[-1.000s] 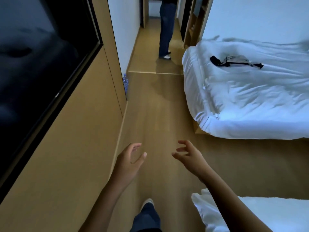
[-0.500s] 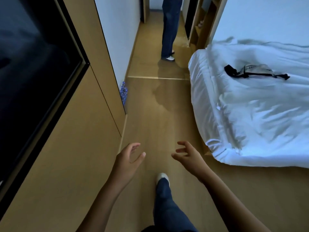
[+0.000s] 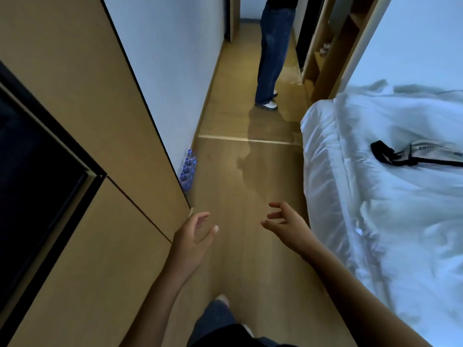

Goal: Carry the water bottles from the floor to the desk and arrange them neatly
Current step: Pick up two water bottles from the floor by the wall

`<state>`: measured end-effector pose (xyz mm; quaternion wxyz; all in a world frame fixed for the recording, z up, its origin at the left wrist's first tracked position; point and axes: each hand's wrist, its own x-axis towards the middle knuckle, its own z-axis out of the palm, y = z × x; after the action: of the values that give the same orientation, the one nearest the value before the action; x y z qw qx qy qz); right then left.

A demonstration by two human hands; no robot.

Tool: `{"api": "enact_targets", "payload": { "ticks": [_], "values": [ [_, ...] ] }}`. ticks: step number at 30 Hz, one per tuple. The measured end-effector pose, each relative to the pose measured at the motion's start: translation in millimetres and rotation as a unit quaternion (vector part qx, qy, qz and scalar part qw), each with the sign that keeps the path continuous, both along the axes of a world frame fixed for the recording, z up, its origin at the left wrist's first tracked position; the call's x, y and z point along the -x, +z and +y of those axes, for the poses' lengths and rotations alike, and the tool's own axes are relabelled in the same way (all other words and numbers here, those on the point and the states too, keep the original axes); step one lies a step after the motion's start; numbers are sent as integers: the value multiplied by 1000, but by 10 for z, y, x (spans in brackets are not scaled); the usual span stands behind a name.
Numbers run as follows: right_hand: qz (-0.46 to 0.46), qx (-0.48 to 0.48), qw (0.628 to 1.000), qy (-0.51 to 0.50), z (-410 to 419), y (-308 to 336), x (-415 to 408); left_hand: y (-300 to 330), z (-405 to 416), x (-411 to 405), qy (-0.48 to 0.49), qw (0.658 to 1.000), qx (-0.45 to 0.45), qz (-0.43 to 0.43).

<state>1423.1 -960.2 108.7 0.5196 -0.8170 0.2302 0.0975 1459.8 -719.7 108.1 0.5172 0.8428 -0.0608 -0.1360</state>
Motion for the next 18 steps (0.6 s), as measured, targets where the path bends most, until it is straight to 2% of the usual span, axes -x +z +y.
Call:
{"api": "enact_targets", "payload": {
  "ticks": [9,18],
  "values": [
    [3,6,1000,2,-429,-172,-1854,-150,-515,-1898,6,1000,7,11],
    [12,-14,1000,20,-686,-109,-3736,9,-839,-3701,14,1000,-18,11]
  ]
}}
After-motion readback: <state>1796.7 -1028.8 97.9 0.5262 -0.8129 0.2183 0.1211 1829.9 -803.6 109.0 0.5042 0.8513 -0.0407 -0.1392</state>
